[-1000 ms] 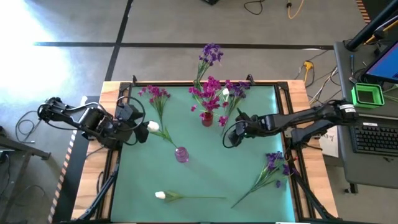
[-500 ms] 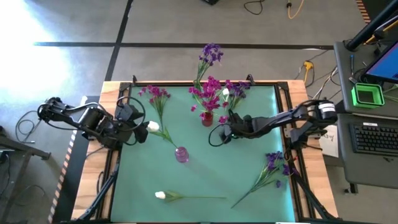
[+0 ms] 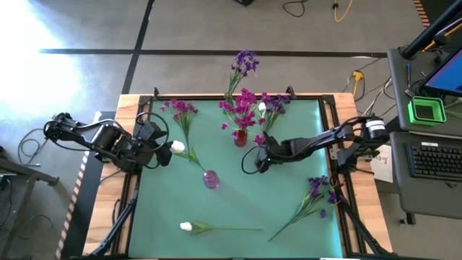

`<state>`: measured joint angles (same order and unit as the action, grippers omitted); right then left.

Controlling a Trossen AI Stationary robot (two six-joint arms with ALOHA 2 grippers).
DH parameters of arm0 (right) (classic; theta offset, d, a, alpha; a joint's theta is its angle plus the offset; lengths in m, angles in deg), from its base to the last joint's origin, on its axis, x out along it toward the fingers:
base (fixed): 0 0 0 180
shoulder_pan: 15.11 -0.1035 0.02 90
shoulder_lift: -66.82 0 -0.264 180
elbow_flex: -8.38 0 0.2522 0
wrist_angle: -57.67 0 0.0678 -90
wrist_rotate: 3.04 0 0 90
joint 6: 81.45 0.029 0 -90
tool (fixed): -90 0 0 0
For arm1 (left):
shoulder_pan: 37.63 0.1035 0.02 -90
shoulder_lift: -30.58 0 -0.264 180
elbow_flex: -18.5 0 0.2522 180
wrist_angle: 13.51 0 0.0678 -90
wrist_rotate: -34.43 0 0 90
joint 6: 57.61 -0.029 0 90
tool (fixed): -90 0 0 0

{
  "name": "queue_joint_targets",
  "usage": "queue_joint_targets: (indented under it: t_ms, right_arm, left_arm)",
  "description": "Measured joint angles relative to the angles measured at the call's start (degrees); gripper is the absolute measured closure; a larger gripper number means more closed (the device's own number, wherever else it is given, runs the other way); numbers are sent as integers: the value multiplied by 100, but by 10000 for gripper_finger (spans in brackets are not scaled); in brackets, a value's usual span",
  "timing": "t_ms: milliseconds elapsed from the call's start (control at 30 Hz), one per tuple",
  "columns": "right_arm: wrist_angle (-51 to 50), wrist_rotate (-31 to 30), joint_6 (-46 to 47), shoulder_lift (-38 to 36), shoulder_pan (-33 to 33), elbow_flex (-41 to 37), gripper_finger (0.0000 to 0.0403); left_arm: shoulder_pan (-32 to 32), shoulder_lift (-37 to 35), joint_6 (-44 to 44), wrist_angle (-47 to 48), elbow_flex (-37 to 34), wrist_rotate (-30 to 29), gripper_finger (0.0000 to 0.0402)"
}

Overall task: Sort flowers into vase by color
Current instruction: Put the top white flower into the purple vase

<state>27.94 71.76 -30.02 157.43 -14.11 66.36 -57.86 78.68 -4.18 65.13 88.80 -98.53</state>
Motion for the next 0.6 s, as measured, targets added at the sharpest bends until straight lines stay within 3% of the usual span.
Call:
queue_joint_targets:
  t_ms: [133,367,600]
  right_arm:
    - [-142,-45,0,112,1,30,250]
    - [-964,34,7,-34,4,34,378]
    - [-2081,179,41,-567,4,-24,393]
  left_arm:
    - [-2,4,0,3,0,0,171]
    - [-2,22,0,97,-2,2,170]
    - [-2,22,0,140,-2,2,170]
